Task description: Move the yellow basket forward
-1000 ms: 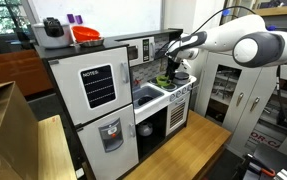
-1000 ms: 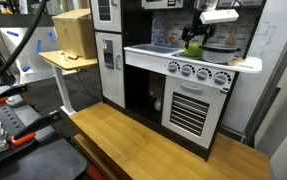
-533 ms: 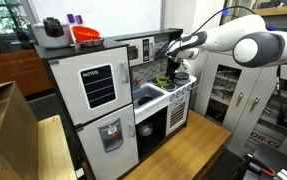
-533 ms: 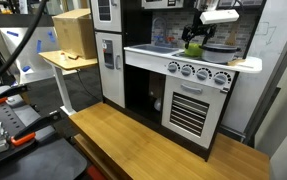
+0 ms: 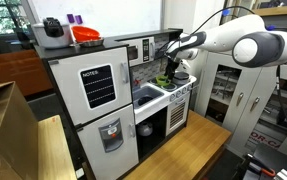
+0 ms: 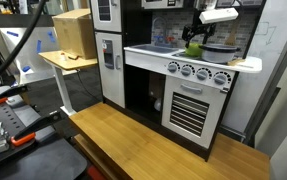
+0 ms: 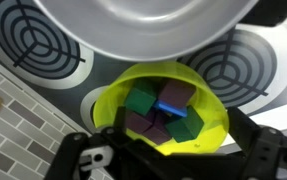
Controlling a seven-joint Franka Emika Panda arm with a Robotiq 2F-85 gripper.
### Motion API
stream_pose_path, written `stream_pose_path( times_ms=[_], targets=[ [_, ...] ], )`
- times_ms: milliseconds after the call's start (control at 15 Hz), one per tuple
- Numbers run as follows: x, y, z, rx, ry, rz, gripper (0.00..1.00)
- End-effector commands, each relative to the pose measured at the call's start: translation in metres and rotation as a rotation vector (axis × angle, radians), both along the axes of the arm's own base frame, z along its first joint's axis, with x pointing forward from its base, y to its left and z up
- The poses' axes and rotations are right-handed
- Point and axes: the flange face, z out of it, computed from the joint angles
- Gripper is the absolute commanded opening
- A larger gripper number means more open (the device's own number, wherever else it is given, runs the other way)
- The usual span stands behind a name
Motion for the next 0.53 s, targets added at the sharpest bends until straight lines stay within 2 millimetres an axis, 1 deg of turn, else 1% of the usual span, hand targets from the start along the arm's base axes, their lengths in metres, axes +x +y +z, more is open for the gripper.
stream_pose_path(
  times_ms=[0, 133, 333, 467],
  targets=[
    [0.003, 0.012, 0.006, -0.078, -0.034, 0.025, 1.0],
    [0.008, 0.025, 0.002, -0.11, -0.011, 0.056, 1.0],
    [0.01, 0.045, -0.012, -0.117, 0.052, 0.125, 1.0],
    [0.011, 0.053, -0.018, -0.127, 0.072, 0.147, 1.0]
  ],
)
